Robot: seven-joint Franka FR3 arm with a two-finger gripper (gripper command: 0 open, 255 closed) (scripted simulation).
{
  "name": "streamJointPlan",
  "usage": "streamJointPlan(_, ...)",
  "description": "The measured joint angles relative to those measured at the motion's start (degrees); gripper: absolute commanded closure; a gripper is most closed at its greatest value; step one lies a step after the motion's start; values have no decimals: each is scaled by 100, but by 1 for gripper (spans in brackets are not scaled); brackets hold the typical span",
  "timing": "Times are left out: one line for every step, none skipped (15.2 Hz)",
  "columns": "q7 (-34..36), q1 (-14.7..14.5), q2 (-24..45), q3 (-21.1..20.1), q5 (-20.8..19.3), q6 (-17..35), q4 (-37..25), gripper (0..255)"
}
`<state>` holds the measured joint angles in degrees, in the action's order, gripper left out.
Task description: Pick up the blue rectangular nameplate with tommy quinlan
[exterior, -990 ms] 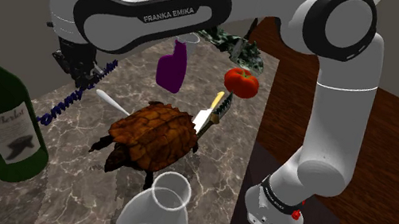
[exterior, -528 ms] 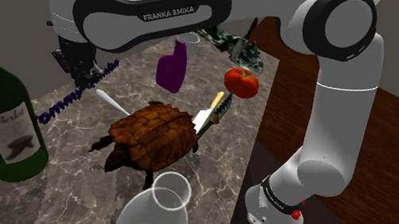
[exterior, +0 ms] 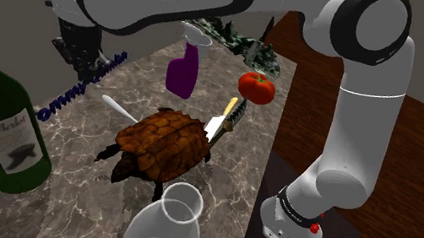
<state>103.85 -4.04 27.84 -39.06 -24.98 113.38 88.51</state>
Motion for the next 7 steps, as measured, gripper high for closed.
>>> streamJointPlan(-25,-2,-5,-6,13,-64,-64,255)
streamJointPlan(-41,-3,-28,-17,34,-128,-111,255)
streamJointPlan(-60,-2,-46,-25,51,-187,-158,255)
streamJointPlan(-78,-11,-56,-34,66,-263,-229,255)
streamJointPlan(-93,-26,-59,-40,78,-345,-312,255)
streamJointPlan(-106,-35,-65,-46,87,-408,-372,255)
streamJointPlan(-122,-24,-92,-55,107,-443,-386,255)
